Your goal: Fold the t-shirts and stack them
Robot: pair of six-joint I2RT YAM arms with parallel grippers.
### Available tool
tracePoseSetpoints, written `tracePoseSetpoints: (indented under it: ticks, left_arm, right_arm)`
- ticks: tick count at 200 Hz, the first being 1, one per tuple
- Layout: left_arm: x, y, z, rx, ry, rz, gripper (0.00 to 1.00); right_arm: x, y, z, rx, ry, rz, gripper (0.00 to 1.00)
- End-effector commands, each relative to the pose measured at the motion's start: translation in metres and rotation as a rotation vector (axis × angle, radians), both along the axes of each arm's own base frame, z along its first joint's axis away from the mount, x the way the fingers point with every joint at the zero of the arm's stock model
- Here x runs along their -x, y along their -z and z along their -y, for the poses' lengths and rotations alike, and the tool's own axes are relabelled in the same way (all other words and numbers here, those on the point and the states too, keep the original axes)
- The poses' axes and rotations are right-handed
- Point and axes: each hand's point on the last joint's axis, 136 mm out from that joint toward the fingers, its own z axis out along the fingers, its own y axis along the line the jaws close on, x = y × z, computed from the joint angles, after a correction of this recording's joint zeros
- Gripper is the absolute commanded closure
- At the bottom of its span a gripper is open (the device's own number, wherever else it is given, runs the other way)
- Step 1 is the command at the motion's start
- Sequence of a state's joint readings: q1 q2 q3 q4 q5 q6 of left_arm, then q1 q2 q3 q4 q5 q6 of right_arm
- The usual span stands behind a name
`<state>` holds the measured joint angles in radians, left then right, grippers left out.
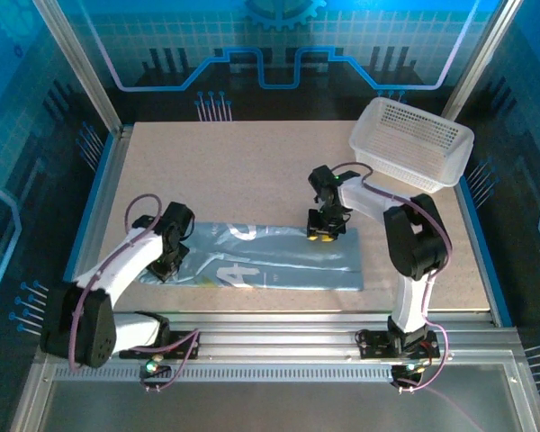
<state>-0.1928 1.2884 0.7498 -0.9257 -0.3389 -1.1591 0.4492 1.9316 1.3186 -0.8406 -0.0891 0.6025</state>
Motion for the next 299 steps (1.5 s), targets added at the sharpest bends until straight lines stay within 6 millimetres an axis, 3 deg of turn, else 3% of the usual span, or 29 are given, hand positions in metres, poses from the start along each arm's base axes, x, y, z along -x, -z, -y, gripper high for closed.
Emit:
tracePoseSetpoints:
  ticks: [1, 49, 84, 103, 125, 165, 192, 226, 292, 299]
  left_arm:
    - [-0.021, 0.01, 0.015, 0.056, 0.055, 0.006, 1.0]
    - [-0.051, 0.035, 0.031, 0.106, 0.112, -0.046, 1.0]
    - [-0.096, 0.05, 0.065, 0.247, 0.168, 0.018, 1.0]
    - [-0.125, 0.045, 0.081, 0.281, 0.216, 0.063, 1.0]
    - [-0.14, 0.031, 0.09, 0.277, 0.236, 0.065, 1.0]
    - [-0.122, 0.018, 0.081, 0.234, 0.19, 0.009, 1.0]
    - [-0.1, -0.001, 0.064, 0.167, 0.178, -0.001, 1.0]
    - [-0.065, -0.016, 0.04, 0.083, 0.199, -0.008, 1.0]
    - [-0.02, -0.002, 0.021, 0.05, 0.223, -0.118, 1.0]
    - [-0.017, -0.004, 0.02, 0.045, 0.224, -0.127, 0.89]
  right_arm:
    - [0.0, 0.013, -0.001, 0.015, 0.03, -0.062, 0.65]
    - [-0.024, 0.026, 0.026, 0.064, 0.107, -0.125, 0.65]
    - [-0.053, 0.029, 0.05, 0.028, 0.175, -0.123, 0.65]
    - [-0.072, 0.024, 0.055, 0.057, 0.182, -0.101, 0.65]
    - [-0.09, 0.015, 0.062, 0.07, 0.188, -0.067, 0.64]
    - [-0.115, 0.001, 0.078, 0.088, 0.159, 0.003, 0.6]
    - [-0.12, -0.021, 0.073, 0.082, 0.122, 0.07, 0.56]
    - [-0.105, -0.042, 0.052, 0.082, 0.068, 0.113, 0.55]
    - [-0.077, -0.044, 0.024, 0.068, 0.008, 0.114, 0.55]
    - [-0.076, -0.044, 0.023, 0.066, 0.006, 0.114, 0.55]
